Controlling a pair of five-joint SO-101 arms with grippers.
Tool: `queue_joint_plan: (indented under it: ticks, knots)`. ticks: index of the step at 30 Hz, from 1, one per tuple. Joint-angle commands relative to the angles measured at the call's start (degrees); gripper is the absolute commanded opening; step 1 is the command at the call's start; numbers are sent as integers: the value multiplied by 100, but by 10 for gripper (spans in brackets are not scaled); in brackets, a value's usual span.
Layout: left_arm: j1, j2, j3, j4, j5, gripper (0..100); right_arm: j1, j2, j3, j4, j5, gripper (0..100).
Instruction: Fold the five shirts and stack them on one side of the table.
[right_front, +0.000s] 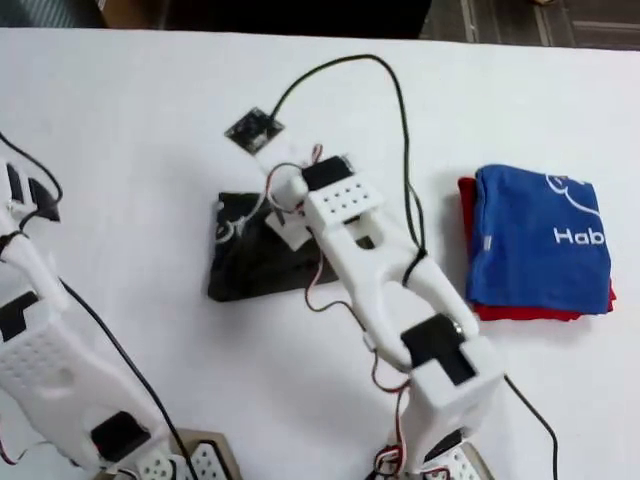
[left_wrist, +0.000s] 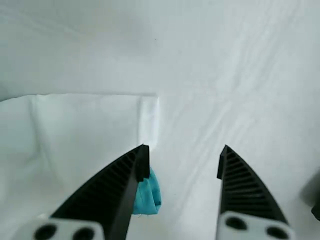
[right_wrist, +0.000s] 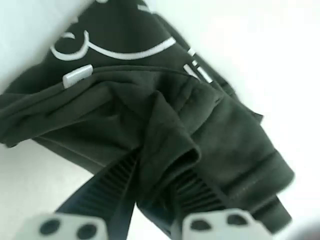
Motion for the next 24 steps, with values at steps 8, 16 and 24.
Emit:
queue_joint_plan:
  ticks: [8, 16, 24]
  knots:
    - [35, -378, -13, 26, -44, 245, 57, -831, -211, 1253, 290, 21]
    - [35, -378, -13, 26, -44, 245, 295, -875, -211, 2000, 1020, 23]
    - [35, -378, -13, 26, -44, 245, 418, -892, -914, 2677, 1160, 151]
